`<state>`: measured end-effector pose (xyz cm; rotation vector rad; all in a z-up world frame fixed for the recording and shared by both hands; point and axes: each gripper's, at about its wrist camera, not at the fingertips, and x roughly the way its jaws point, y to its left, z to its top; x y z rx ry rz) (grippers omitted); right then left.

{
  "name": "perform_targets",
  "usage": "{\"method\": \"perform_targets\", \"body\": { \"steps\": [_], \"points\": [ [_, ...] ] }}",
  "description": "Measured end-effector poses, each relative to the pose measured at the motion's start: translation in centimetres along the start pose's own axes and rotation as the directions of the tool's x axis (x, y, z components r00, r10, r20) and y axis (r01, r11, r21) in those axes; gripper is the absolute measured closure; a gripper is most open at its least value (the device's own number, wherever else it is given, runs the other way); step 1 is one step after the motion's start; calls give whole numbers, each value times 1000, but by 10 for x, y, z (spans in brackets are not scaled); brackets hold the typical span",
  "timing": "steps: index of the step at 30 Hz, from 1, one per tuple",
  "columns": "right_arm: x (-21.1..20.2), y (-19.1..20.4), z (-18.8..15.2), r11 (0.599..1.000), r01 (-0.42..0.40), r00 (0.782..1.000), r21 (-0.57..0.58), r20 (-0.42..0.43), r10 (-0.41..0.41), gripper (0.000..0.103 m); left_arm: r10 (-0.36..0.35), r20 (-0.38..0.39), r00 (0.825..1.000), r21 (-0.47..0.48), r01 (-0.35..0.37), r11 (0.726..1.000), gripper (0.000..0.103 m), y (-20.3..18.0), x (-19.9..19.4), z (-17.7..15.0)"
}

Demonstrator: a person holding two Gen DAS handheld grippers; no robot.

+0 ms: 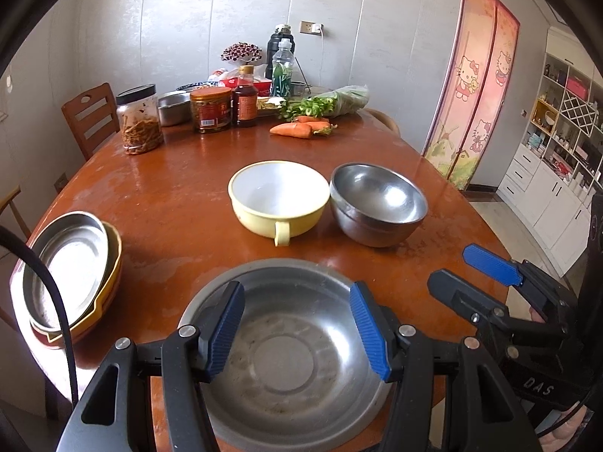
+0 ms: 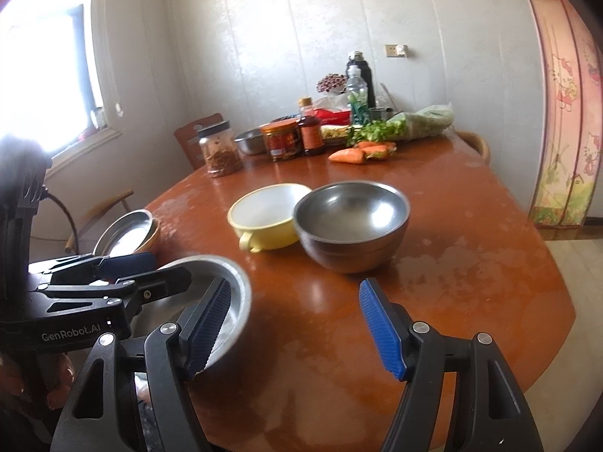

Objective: Organize plates and bowls
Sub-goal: 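Move the right tool to the steel mixing bowl rim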

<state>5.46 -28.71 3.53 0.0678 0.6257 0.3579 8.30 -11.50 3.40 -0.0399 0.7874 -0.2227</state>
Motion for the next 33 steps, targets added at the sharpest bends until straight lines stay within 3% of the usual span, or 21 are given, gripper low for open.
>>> {"method": "perform_targets", "body": {
  "steps": [8, 18, 26, 33],
  "points": [
    [9, -19, 17, 998, 51, 999, 32, -6, -50, 30, -16, -6, 1000, 12, 16, 1000, 45, -9, 12, 19],
    [32, -58, 37, 992, 87, 996, 92, -20, -86, 30, -58, -68, 996, -29, 57, 998, 45, -16, 44, 43],
    [74, -79, 56, 995, 39, 998, 88, -44, -35, 30, -44, -110, 993, -45, 39, 998, 45, -19, 67, 53],
    [118, -94, 74, 998, 6, 993, 66, -117, 1, 32, -51, -140, 989, -55, 44, 998, 45, -25, 82, 61]
  ]
}}
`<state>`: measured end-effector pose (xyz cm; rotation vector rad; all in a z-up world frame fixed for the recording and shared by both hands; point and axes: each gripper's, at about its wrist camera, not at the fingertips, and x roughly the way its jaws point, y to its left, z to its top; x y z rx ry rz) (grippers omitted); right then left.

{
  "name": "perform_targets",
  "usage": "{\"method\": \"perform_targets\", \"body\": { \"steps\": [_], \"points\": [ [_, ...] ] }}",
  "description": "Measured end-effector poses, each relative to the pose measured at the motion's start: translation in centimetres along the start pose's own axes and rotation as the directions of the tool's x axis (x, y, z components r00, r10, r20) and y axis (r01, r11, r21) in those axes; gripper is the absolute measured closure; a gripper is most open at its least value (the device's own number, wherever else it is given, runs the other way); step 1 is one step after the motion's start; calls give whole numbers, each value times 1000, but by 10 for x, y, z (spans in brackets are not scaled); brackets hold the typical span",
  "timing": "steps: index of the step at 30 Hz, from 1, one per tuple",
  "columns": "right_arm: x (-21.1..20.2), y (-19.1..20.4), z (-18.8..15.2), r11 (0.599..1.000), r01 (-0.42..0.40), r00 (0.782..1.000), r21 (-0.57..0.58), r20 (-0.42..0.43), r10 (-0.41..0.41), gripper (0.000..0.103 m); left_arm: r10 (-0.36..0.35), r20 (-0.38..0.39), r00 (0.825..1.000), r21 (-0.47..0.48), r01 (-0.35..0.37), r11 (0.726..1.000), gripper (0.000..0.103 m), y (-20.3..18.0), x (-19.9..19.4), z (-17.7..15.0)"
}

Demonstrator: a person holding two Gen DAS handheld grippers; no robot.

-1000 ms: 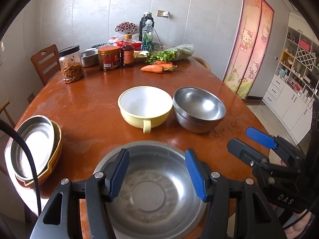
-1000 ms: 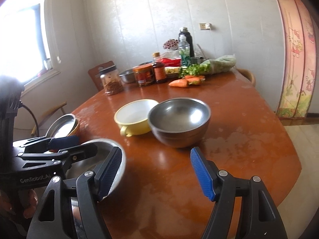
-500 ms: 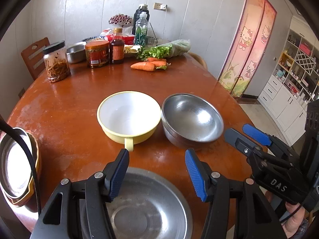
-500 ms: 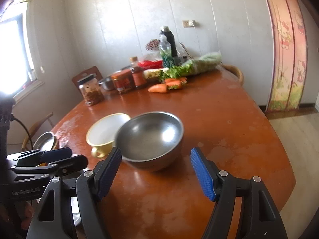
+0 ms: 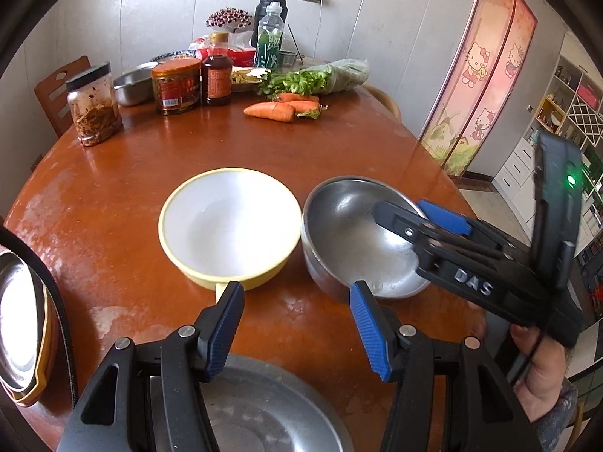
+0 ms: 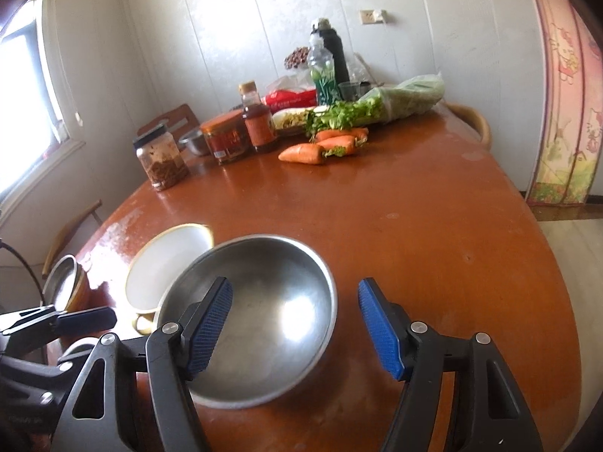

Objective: Organize plates and bowls
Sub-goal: 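Move the right tool to the steel mixing bowl rim, then close the right tool on the steel mixing bowl rim and lift it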

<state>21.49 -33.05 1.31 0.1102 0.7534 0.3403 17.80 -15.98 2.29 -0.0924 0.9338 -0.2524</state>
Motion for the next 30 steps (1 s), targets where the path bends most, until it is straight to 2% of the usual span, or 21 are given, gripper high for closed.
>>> {"method": "perform_targets", "body": {
  "steps": [8, 13, 19, 24, 30],
  "points": [
    [20, 0, 11, 993, -119, 992, 12, -52, 119, 32, -10, -20, 1000, 3, 10, 1000, 42, -5, 10, 8],
    [21, 3, 12, 991, -137, 989, 6, -64, 137, 32, -10, -39, 999, 8, 10, 1000, 42, -6, 14, 9],
    [11, 6, 0, 977, -209, 973, 37, -89, 211, 32, -23, -80, 997, 31, 25, 999, 42, -7, 19, 1],
    [-3, 11, -15, 970, -236, 967, 52, -84, 240, 32, -53, -91, 994, 30, 56, 998, 42, -7, 19, -5],
    [-18, 12, -31, 958, -268, 959, 105, -65, 275, 32, -47, -97, 994, 57, 53, 997, 42, -11, 21, -13]
  ]
}}
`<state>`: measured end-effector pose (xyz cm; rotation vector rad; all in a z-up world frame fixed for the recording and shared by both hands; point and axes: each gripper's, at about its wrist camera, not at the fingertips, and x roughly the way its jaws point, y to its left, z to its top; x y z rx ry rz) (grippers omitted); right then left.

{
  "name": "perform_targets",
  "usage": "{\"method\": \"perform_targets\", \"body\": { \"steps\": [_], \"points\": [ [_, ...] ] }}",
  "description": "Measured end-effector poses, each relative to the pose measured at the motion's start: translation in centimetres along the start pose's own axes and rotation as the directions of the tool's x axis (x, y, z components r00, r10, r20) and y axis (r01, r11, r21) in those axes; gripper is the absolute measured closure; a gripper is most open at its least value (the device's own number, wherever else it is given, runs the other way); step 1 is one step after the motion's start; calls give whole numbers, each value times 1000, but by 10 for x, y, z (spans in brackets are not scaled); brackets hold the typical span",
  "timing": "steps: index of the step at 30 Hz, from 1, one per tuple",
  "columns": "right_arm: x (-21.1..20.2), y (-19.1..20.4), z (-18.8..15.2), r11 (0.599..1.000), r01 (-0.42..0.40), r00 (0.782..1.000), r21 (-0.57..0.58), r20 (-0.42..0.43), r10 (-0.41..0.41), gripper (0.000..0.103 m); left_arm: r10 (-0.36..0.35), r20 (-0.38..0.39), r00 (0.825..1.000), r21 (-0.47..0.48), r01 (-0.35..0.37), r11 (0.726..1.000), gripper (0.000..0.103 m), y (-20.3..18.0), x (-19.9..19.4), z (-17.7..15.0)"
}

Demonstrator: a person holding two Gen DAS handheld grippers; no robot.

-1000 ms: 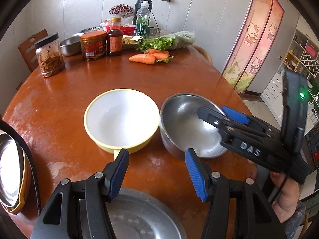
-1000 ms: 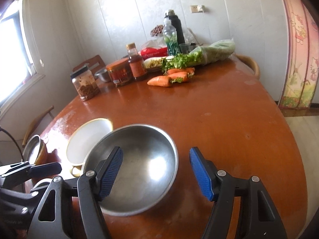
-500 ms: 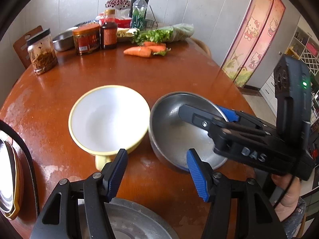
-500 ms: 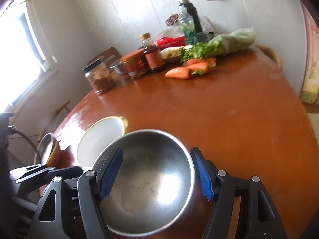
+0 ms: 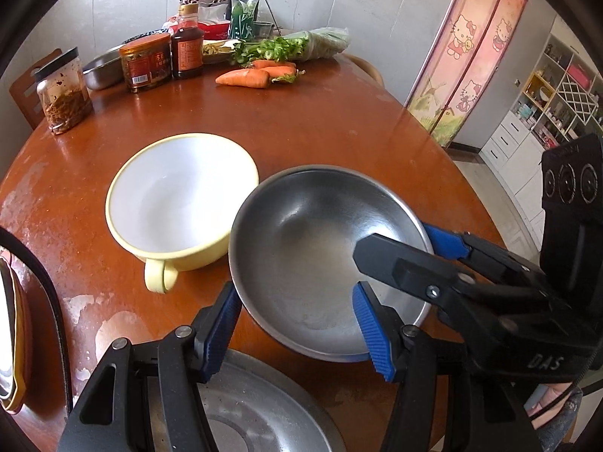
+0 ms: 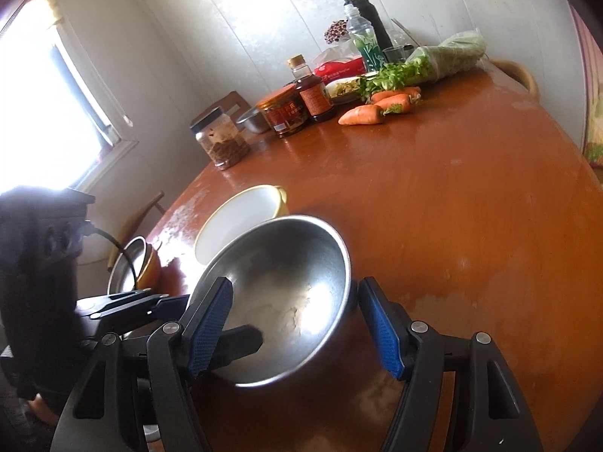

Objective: Organize plates and bowls
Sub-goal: 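Close the right tool on the steel mixing bowl rim and lift it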

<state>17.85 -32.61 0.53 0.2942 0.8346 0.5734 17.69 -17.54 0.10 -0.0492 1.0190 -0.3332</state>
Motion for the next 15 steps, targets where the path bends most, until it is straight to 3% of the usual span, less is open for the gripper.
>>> {"method": "perform_targets", "body": {
  "steps": [6, 9, 11, 15],
  "points": [
    [-7, -4, -9, 999, -4, 1000, 40, 15, 3, 33, 4, 15, 1000, 25, -4, 1000, 43, -4, 1, -2],
    [-6, -5, -7, 999, 24, 1000, 33, 17, -24, 41, -11, 19, 1000, 15, 11, 1000, 43, -2, 0, -3],
    [-4, -6, -5, 998, 54, 998, 33, 13, -54, 51, -19, 21, 1000, 8, 19, 1000, 43, 0, 0, -2],
    [2, -4, -2, 994, 104, 995, 11, 6, -104, 58, -19, 23, 1000, 12, 18, 1000, 46, 0, -1, -3]
  ]
}}
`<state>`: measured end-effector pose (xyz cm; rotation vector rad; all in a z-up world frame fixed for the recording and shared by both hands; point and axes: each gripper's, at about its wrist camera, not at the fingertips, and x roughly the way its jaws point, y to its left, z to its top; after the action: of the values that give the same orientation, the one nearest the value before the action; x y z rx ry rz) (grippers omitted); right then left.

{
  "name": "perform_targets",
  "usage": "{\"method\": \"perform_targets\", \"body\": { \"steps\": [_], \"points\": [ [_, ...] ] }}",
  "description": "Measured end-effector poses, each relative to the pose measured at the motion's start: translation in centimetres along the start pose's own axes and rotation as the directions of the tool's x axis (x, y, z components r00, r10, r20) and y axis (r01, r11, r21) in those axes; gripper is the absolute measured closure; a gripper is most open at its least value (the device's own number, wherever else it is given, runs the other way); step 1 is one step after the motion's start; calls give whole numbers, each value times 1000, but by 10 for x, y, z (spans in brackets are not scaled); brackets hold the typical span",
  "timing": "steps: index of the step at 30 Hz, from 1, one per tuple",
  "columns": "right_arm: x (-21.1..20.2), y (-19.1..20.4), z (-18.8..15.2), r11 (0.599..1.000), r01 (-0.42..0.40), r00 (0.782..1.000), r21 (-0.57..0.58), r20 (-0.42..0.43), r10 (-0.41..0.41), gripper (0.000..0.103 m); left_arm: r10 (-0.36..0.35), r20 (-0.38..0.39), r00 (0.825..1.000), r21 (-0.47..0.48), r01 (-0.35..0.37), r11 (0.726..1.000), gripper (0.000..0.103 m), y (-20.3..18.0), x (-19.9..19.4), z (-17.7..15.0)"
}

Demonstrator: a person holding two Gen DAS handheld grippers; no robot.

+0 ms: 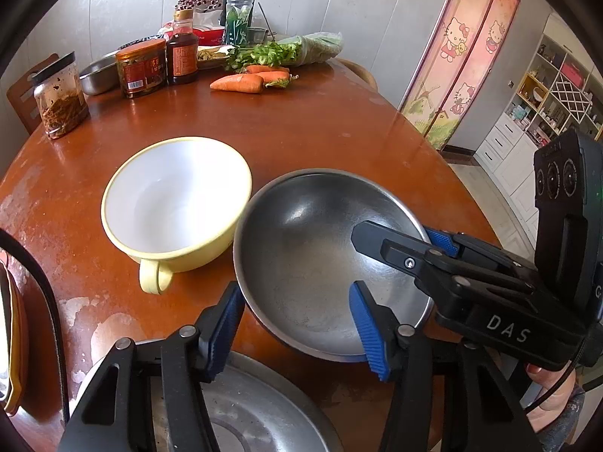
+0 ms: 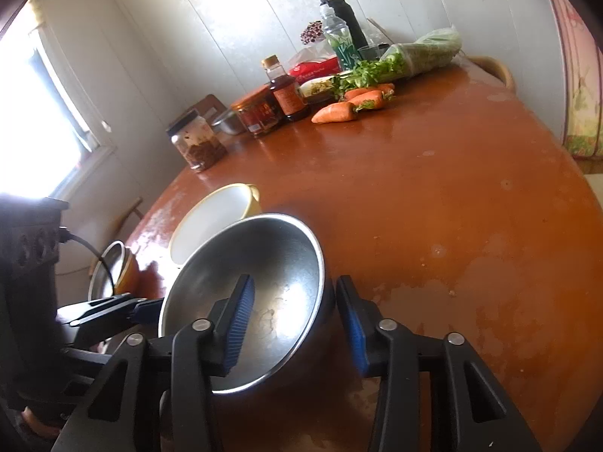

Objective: Organize plates and bowls
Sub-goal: 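Close the right tool on the steel mixing bowl rim and lift it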

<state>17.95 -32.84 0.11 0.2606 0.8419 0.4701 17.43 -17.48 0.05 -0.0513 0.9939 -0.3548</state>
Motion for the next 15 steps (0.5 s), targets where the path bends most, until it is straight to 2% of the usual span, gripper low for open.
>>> {"method": "perform_targets", "body": {
  "steps": [5, 15],
  "points": [
    [-6, 7, 0, 999, 35, 999, -25, 10, -35, 58, -14, -7, 1000, -5, 14, 1000, 47, -1, -4, -1],
    [-20, 21, 6, 998, 47, 998, -52, 39, -45, 58, -33, 34, 999, -15, 33, 999, 47, 4, -23, 1]
  ]
}}
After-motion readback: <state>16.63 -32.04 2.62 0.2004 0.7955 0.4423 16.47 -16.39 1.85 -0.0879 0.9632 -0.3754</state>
